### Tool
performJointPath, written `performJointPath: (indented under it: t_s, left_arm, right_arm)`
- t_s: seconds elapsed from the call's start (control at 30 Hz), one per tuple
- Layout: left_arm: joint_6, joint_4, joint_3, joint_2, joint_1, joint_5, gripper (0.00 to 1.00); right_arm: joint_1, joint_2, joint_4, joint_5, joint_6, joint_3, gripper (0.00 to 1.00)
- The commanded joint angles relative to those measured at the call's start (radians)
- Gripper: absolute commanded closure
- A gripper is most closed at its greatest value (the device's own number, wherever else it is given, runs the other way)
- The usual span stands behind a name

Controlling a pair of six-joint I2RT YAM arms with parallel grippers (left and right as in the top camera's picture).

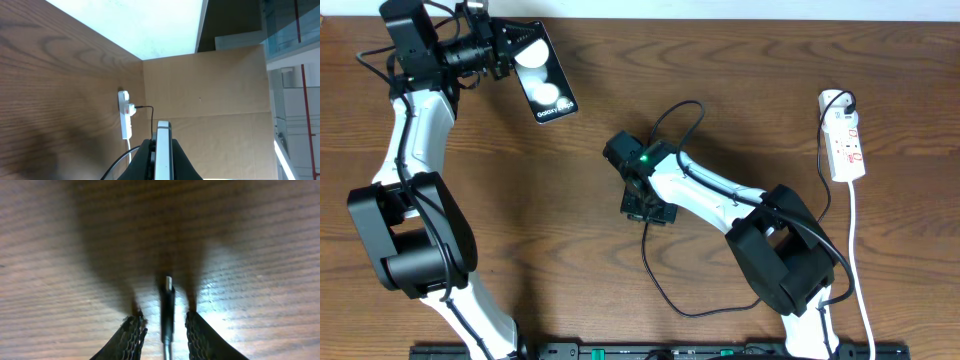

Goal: Plug charger to phone and switch on socket
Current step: 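Close the right gripper on the cable's connector tip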

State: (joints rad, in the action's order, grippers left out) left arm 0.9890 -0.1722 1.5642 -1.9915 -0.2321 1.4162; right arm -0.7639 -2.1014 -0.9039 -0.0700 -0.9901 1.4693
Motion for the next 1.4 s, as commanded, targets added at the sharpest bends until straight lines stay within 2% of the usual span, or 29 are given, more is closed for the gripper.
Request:
performJointPath:
  t_s: [0.0,0.1,0.33,1.07,1.2,1.37]
  left_arm:
    - [-0.013,-0.005,0.01,0.023,-0.002,0.035,0.93]
    - [-0.013,-0.005,0.01,0.023,-0.002,0.035,0.92]
    - [-0.013,-0.005,0.01,0.023,-0.002,0.035,0.93]
    - [-0.013,-0.005,0.01,0.023,-0.003,0.035,0.93]
    - [-0.013,-0.005,0.01,0.023,-0.003,0.035,0.93]
    - [-0.013,-0.005,0.01,0.023,-0.003,0.035,0.93]
  right_arm:
    - [0.015,-0.027,0.018,0.02,-0.028,0.008,0.71]
    - [0.024,-0.027,0.025,0.019,-0.027,0.008,0.71]
    - [0.028,-0.027,0.017,0.018,-0.027,0.008,0.8]
    - [0.01,-0.027,-0.01,0.011,-0.039,0.008,0.83]
    - [0.009,-0.027,-0.012,0.012,-0.042,0.008,0.93]
    - [0.004,-0.027,-0.013,0.012,-0.042,0.008,0.94]
